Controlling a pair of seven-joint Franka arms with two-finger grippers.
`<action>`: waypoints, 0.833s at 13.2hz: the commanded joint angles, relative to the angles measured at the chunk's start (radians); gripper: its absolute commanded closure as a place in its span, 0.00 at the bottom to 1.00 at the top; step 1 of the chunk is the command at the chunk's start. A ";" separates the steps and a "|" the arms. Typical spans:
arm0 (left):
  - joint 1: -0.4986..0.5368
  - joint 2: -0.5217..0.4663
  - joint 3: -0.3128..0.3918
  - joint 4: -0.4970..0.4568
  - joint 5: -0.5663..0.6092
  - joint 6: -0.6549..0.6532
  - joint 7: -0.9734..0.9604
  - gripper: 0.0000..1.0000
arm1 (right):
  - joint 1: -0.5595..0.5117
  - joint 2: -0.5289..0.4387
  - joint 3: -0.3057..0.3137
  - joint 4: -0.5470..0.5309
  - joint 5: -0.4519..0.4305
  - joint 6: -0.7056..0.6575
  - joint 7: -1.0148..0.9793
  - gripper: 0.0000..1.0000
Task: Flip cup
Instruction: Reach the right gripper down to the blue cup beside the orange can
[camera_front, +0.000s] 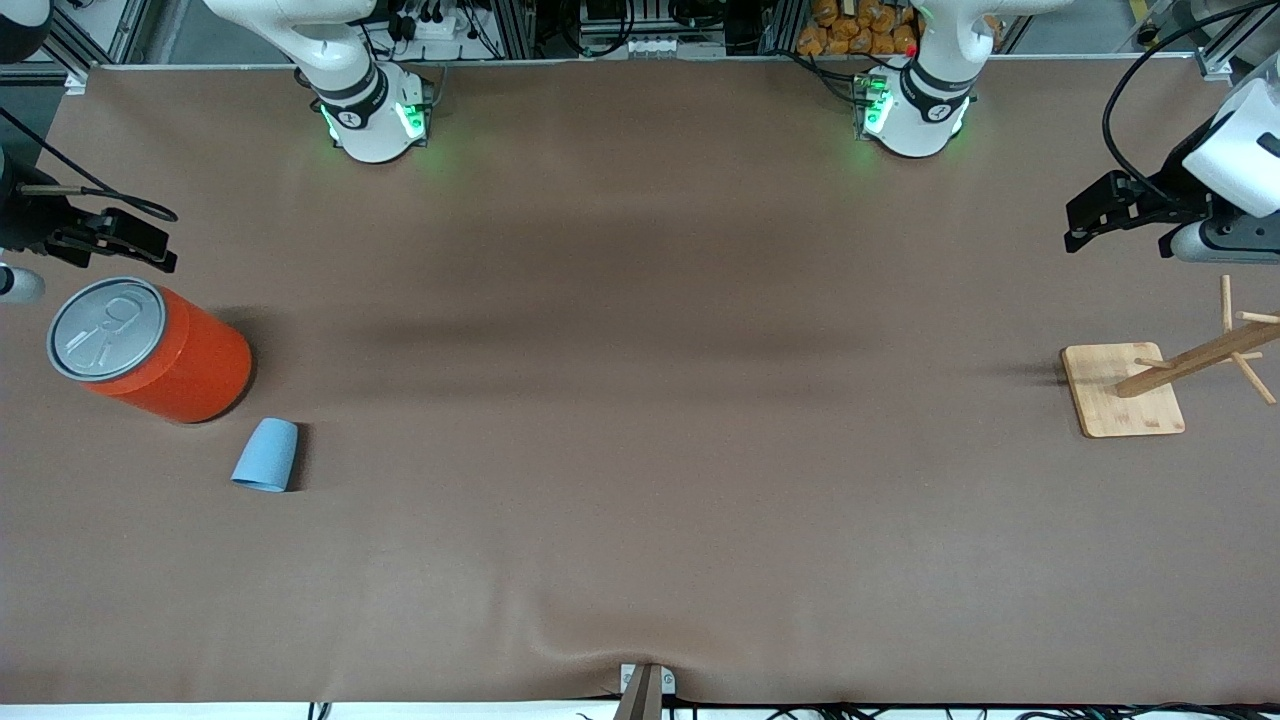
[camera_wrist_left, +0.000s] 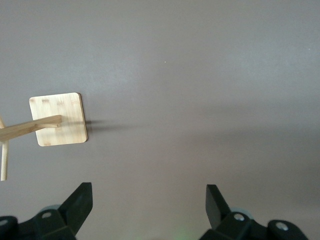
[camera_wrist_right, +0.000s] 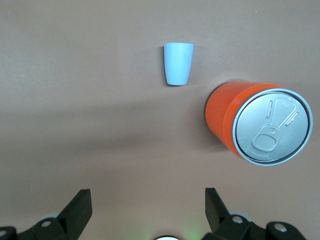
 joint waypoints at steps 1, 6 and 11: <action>0.006 -0.020 0.001 0.004 -0.003 -0.012 0.005 0.00 | -0.007 0.007 0.004 0.006 -0.013 -0.001 0.016 0.00; 0.006 -0.012 0.002 0.027 -0.004 -0.012 0.009 0.00 | -0.005 0.012 0.004 0.003 -0.013 0.000 0.017 0.00; 0.009 -0.010 0.018 0.030 -0.006 -0.013 0.009 0.00 | -0.036 0.137 0.001 -0.010 -0.013 0.069 0.011 0.00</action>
